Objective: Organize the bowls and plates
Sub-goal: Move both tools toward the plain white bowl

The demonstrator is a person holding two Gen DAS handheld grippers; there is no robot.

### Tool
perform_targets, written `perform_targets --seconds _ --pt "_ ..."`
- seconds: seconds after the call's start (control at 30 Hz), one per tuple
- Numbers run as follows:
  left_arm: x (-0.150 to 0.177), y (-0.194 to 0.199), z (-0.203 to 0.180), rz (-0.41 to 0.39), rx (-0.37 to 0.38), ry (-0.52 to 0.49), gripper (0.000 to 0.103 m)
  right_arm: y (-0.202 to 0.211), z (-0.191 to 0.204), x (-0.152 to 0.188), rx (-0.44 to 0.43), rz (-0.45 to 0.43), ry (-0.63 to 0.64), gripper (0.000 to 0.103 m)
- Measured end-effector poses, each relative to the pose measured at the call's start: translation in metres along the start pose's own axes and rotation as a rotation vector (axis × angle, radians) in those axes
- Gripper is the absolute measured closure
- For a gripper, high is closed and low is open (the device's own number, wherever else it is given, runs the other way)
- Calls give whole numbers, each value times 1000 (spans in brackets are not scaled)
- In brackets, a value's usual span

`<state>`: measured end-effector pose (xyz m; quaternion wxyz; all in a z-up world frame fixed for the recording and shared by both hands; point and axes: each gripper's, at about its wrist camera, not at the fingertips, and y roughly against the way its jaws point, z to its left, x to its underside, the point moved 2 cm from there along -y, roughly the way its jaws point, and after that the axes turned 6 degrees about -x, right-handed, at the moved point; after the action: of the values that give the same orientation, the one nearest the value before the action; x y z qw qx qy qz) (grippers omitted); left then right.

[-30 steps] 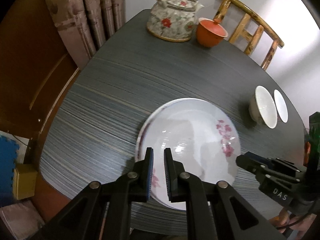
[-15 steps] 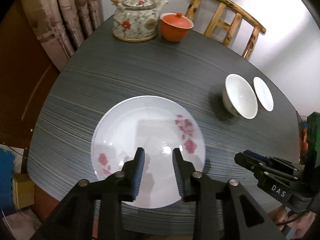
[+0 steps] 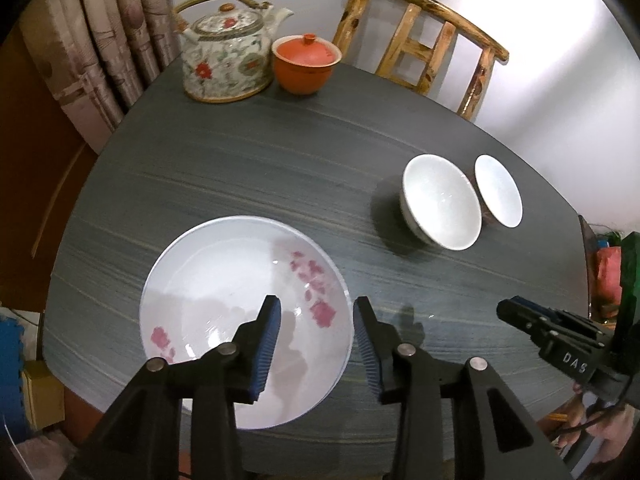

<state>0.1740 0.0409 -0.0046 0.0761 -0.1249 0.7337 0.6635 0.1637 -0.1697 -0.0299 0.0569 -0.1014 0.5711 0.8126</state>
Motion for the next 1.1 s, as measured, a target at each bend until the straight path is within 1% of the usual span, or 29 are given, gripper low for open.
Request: perform_targets --seconds 0.13,0.3,0.37,0.57,0.73,0.93,1.03,1.1 --pt "-12 -4 -14 -7 4 -13 65 10 -14 -12 15 -15 -17 77" --pt "-26 -8 -31 -9 50 -9 65 17 -24 -29 16 -25 -33 77" --pt "-33 -11 -39 -11 52 -16 65 17 -27 -36 11 -25 -38 77" --pt "-50 -27 -55 17 71 -20 65 8 -33 -52 14 -13 -53 77" --pt "-63 -45 -66 32 74 -1 65 2 -40 -63 22 -4 -59 77" --pt "-74 -61 -72 29 80 24 65 -13 -46 -76 15 2 -71 77" --pt "-79 -70 -76 31 80 25 65 -21 -49 -82 4 5 -80 77" --pt "-81 -74 -78 32 73 24 65 -26 -51 -86 12 10 -89 77"
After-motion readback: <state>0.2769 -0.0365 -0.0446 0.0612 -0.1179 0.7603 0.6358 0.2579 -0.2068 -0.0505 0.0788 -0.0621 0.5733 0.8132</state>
